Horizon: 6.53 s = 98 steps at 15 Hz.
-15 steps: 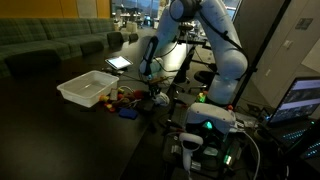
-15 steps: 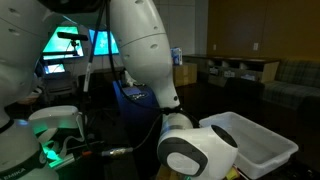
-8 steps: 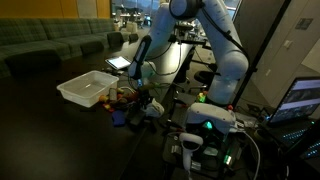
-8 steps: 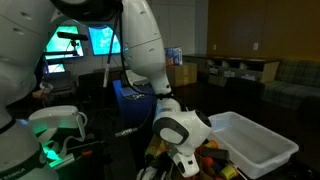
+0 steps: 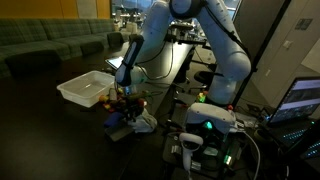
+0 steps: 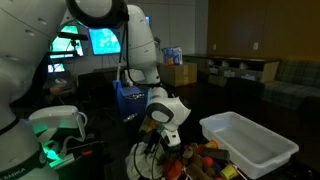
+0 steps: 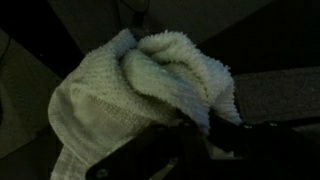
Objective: Use the towel to sweep the things on the table to the left and then put the towel in the white bin
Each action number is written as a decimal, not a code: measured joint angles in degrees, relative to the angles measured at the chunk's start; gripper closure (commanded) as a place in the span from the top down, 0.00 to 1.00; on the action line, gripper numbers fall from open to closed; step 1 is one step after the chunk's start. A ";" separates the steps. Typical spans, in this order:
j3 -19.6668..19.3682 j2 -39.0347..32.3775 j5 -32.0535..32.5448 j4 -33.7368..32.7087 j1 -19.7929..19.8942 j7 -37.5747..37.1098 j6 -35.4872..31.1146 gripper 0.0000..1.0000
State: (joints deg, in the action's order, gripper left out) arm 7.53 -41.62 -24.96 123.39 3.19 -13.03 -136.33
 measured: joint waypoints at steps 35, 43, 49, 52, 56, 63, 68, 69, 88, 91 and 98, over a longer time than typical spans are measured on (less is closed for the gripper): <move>10.19 25.76 -32.36 -1.35 1.57 31.14 10.97 0.10; -7.67 44.42 -31.35 10.64 3.22 31.68 9.02 0.10; -13.57 47.95 -26.22 15.56 5.53 27.50 -5.70 0.10; -14.99 46.81 -24.82 16.93 6.06 25.35 -15.22 0.10; -17.09 39.60 -24.62 15.36 8.52 24.55 -26.49 0.10; -21.22 20.78 -23.38 8.34 9.61 17.16 -40.25 0.10; -22.30 8.27 -17.52 1.92 8.77 7.15 -41.20 0.10; -22.34 6.12 -15.63 0.53 8.70 4.73 -41.14 0.10; -22.35 -7.88 2.79 -9.75 4.66 -9.96 -32.66 0.10; -22.93 -7.06 4.77 -7.81 3.66 -9.95 -32.48 0.10; -24.91 -3.82 7.44 -0.38 0.64 -9.87 -31.50 0.09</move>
State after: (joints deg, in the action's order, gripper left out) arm -17.38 -45.44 -17.52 123.01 3.83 -22.90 -167.83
